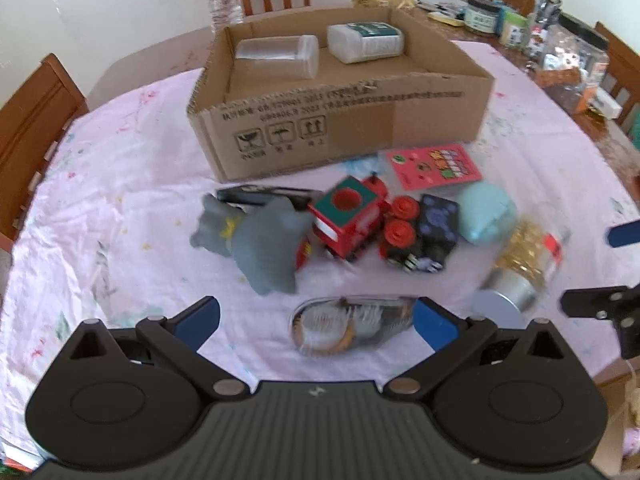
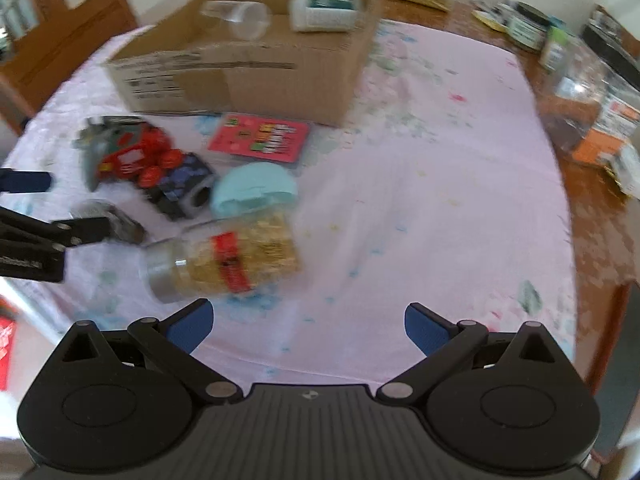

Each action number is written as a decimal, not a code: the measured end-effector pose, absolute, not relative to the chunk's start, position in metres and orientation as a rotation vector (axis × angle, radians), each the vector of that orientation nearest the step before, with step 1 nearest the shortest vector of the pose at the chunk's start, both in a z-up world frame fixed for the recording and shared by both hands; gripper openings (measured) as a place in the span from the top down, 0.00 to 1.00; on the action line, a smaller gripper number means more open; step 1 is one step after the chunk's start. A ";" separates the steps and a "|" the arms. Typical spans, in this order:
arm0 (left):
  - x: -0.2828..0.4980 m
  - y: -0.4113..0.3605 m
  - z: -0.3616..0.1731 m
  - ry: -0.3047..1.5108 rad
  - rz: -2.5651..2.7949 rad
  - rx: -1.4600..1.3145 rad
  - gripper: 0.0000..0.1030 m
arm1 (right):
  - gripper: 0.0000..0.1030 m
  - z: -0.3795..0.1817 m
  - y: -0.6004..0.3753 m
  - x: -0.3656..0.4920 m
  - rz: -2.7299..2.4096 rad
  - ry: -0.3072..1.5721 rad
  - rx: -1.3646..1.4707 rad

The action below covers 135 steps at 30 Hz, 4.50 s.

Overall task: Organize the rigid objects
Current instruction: 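Grasp the correction tape with left tool while right tool grasps the gold capsule bottle, then carry the tape and capsule bottle into the box and release both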

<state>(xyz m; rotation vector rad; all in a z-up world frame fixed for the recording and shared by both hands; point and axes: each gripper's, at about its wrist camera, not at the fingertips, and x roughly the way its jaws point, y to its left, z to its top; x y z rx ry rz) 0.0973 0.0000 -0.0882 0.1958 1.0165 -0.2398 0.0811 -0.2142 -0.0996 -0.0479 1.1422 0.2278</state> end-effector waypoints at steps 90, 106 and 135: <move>0.096 0.034 -0.103 1.052 -0.284 0.155 0.13 | 0.06 -0.099 -0.150 0.104 0.310 1.130 -0.234; 0.157 0.022 -0.003 0.817 -0.405 0.245 0.13 | 0.06 -0.017 -0.166 0.144 0.380 0.984 -0.221; 0.218 0.040 -0.020 0.758 -0.205 0.160 0.06 | 0.06 -0.009 -0.154 0.252 0.357 0.934 -0.218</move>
